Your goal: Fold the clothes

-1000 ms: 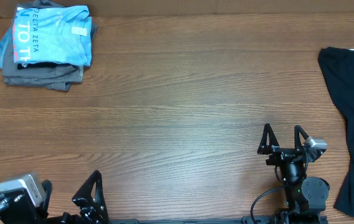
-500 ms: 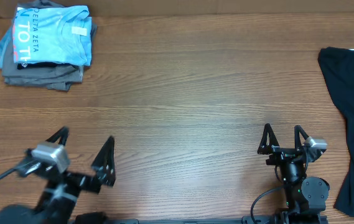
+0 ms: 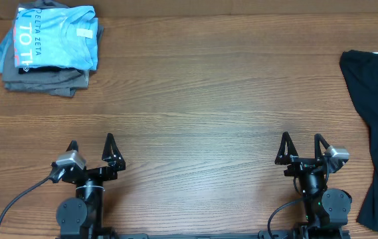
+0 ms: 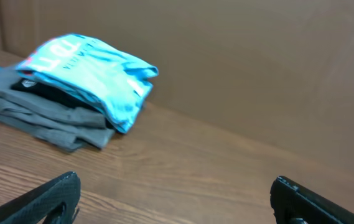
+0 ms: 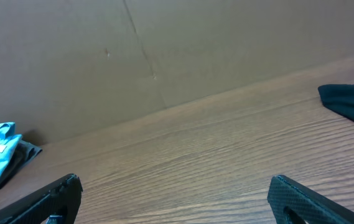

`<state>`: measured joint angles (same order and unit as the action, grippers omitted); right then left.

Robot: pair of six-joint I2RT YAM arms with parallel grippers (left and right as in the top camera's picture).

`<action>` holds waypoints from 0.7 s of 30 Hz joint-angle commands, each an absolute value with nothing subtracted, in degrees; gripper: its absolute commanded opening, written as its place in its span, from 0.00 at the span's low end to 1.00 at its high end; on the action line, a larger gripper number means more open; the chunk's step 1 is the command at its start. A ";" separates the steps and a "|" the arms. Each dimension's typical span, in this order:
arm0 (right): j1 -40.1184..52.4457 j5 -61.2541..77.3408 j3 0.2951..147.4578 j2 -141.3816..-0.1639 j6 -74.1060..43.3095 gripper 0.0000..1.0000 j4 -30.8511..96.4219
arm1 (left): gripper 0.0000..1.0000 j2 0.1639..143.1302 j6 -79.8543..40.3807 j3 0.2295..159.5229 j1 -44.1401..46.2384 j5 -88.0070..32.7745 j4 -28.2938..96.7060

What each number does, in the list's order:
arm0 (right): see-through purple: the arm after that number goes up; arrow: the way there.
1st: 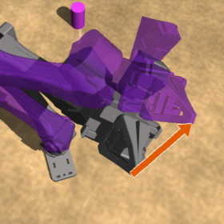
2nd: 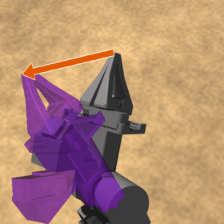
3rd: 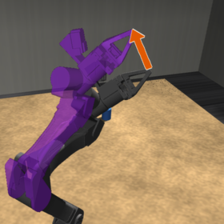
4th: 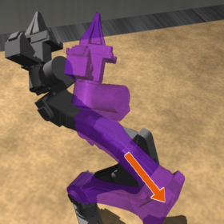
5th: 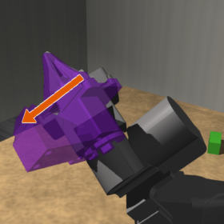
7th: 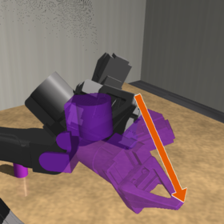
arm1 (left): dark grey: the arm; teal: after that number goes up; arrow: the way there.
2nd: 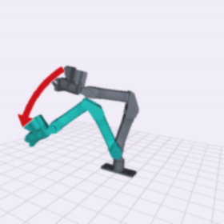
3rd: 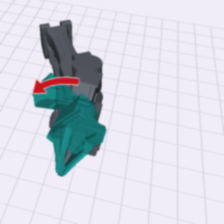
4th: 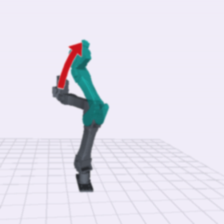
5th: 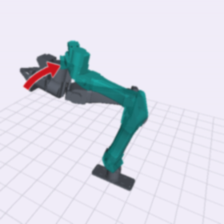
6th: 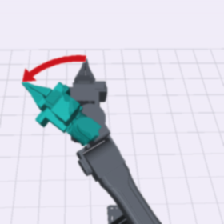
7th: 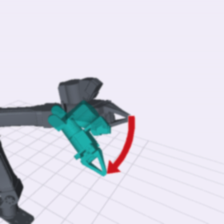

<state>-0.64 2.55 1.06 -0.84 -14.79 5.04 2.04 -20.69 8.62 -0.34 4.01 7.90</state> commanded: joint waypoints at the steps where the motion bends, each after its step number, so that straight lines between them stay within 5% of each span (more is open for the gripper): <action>1: -0.34 2.17 0.45 -0.16 -15.00 1.00 4.62 | 1.00 0.21 -22.33 3.60 0.12 9.89 2.66; 21: -0.34 2.17 0.45 -0.16 -15.00 1.00 4.62 | 1.00 0.25 -20.75 0.27 0.40 12.43 3.16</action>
